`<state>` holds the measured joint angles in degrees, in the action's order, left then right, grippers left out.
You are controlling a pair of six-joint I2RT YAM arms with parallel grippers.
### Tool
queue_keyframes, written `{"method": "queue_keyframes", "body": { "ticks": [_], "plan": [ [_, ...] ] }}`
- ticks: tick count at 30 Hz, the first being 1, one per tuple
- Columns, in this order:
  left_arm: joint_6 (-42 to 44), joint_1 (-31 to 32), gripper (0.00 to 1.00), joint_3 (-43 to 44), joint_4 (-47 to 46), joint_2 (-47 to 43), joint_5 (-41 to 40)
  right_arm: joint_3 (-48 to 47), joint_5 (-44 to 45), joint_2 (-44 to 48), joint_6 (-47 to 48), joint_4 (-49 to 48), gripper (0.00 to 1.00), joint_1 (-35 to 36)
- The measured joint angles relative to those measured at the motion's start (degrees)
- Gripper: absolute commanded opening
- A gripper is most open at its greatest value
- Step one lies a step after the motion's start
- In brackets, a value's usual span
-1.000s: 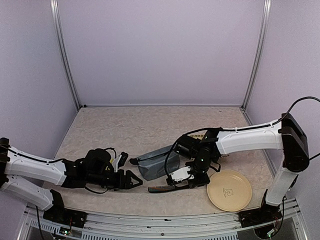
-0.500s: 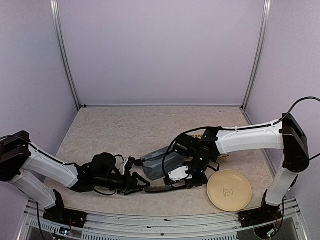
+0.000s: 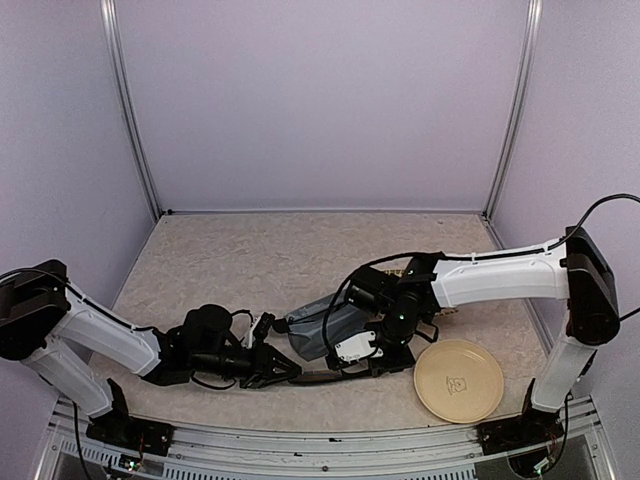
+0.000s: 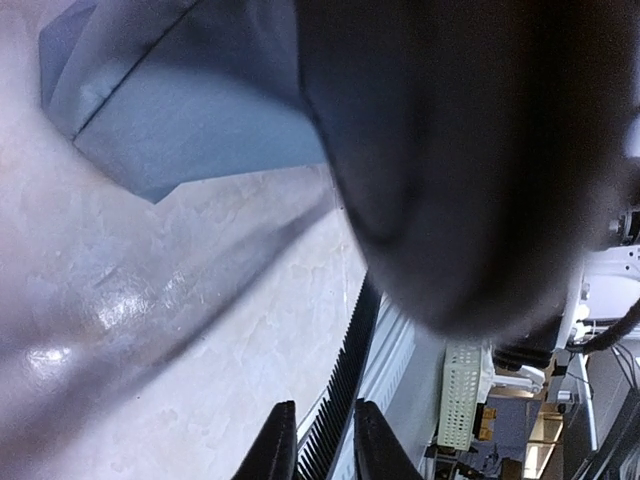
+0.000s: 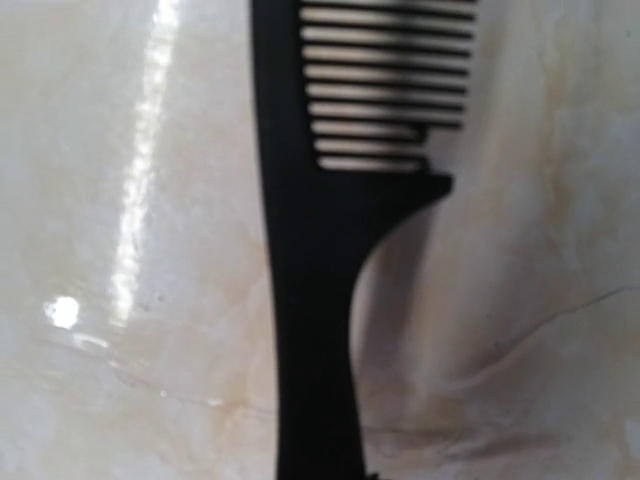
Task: Sort the hair-cutting tools
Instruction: Pass from the right arm to the left
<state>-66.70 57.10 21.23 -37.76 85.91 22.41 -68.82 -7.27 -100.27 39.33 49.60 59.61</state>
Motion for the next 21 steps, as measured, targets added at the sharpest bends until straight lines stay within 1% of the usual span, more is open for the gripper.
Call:
{"method": "queue_keyframes", "body": {
  "ticks": [5,6,9,11,12,13,15,16,17,18,21],
  "plan": [
    [-0.3,0.0,0.09,0.0,-0.3,-0.1,0.1,-1.4,0.1,0.0,0.0,0.2,0.11,0.3],
    [-0.3,0.0,0.07,0.0,-0.3,-0.2,0.1,-1.9,0.2,0.0,0.0,0.3,0.14,0.4],
    [-0.5,-0.1,0.01,0.0,-0.3,-1.4,0.3,-2.9,1.1,0.3,0.0,1.4,0.19,0.5],
    [-0.6,-0.1,0.00,0.0,-0.3,-3.1,0.7,-3.8,1.9,0.7,-0.1,2.3,0.24,0.7],
    [-0.3,-0.1,0.00,0.2,0.1,-4.3,0.8,-4.1,2.0,1.1,-0.3,2.4,0.28,0.7],
    [0.0,-0.2,0.00,0.4,0.7,-5.4,0.9,-4.4,2.0,1.5,-0.4,2.4,0.33,0.7],
    [0.8,-0.2,0.00,1.7,3.4,-7.0,0.9,-5.2,1.9,2.8,-1.0,2.7,0.52,0.8],
    [1.2,-0.2,0.00,2.4,4.7,-7.6,0.7,-5.9,1.8,3.3,-1.3,3.1,0.60,0.8],
    [1.7,-0.2,0.00,3.5,6.7,-8.6,0.4,-6.5,1.6,3.8,-1.8,3.5,0.91,0.8],
    [2.5,-0.2,0.00,4.6,8.9,-9.6,0.0,-7.5,1.1,4.3,-1.7,4.2,0.99,0.8],
    [5.8,-0.1,0.00,8.9,17.0,-13.0,-2.0,-11.5,-1.4,6.6,-1.8,6.9,1.00,0.6]
  ]
}}
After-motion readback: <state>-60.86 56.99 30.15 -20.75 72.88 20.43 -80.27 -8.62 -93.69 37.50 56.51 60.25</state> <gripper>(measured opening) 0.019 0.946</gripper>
